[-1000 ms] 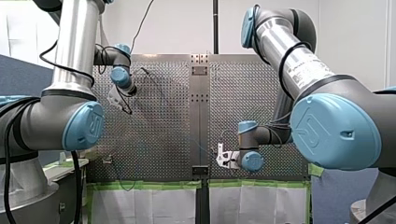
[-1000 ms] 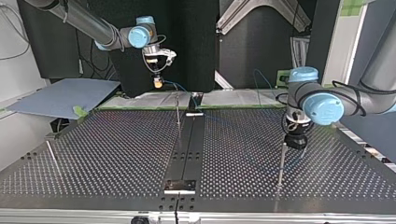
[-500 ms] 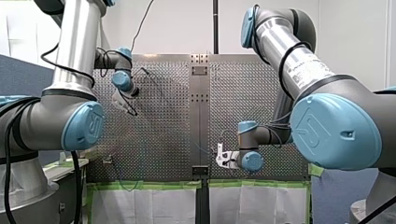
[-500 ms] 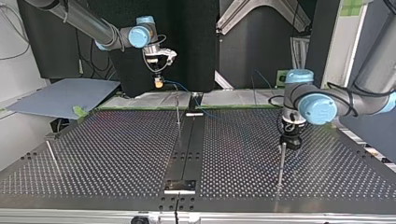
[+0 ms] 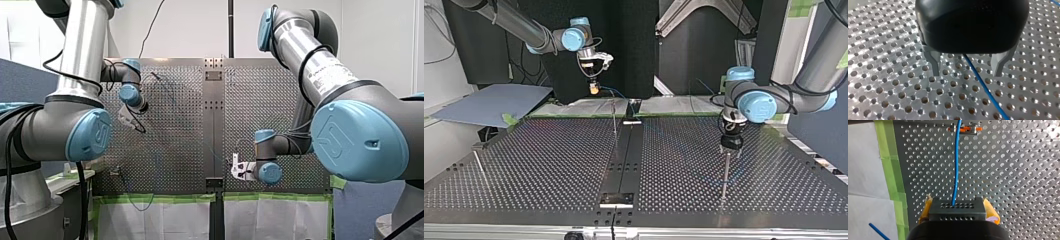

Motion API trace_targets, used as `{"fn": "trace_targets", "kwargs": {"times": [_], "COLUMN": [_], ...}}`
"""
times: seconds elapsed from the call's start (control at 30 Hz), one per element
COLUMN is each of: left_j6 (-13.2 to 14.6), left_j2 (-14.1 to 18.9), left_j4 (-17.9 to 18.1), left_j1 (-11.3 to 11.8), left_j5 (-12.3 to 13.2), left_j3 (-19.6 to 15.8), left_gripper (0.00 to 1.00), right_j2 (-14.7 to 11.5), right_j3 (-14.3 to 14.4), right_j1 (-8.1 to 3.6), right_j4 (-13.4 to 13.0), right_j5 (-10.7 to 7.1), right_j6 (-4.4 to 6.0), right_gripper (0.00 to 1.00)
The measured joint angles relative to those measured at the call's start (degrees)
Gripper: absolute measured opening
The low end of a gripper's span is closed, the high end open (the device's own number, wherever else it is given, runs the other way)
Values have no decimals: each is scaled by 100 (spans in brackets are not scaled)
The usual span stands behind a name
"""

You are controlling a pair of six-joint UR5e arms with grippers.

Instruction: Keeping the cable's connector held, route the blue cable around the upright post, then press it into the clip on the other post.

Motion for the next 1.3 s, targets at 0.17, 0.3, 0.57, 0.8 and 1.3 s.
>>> {"fn": "trace_targets", "kwargs": {"times": [0.17,0.3,0.57,0.8,1.3], "left_j6": [200,372,675,959,1663], "left_j2": [-2,-62,-317,-345,-614], "left_j4": [240,302,295,256,-141], "left_j1": [1,-16,-78,-98,-188], "left_j5": [29,152,455,493,54], "left_j3": [-89,-99,-101,-100,-99], "left_gripper": [99,99,99,99,99], "right_j2": [0,0,0,0,0], "right_j3": [-2,0,-1,-1,-3], "right_j1": [4,5,5,6,14], "right_j4": [3,-1,-4,-13,-22], "right_j5": [0,0,0,-7,-70], "right_j6": [2,3,9,10,12], "right_gripper": [0,0,0,0,0]}}
